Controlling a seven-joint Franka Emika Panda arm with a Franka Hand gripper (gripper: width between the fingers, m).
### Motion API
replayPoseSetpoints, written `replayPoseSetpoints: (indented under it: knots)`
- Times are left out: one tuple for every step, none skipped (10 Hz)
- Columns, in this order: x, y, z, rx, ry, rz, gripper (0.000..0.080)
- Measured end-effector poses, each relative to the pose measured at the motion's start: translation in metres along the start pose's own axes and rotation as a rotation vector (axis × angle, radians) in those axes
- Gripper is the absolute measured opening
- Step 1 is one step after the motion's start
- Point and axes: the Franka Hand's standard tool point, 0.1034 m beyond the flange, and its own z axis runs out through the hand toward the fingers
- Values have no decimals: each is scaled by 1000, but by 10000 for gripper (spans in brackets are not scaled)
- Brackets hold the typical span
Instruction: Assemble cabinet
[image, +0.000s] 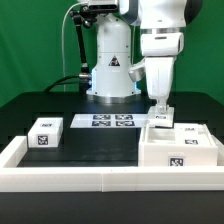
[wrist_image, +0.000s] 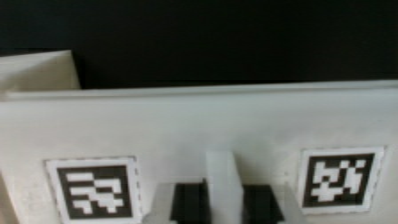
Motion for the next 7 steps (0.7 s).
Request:
replayPoseSetpoints:
  knots:
    - [0, 0, 1, 2, 1, 1, 70]
    - [1, 0, 3, 4, 1, 1, 70]
    - [1, 1, 2, 3, 2, 1, 70]
    - [1, 2, 2, 2, 2, -1, 70]
    - [0, 4, 2, 0, 2, -4, 70]
    - [-1, 5, 2, -1, 2, -10, 70]
    - [-1, 7, 1, -3, 2, -16, 70]
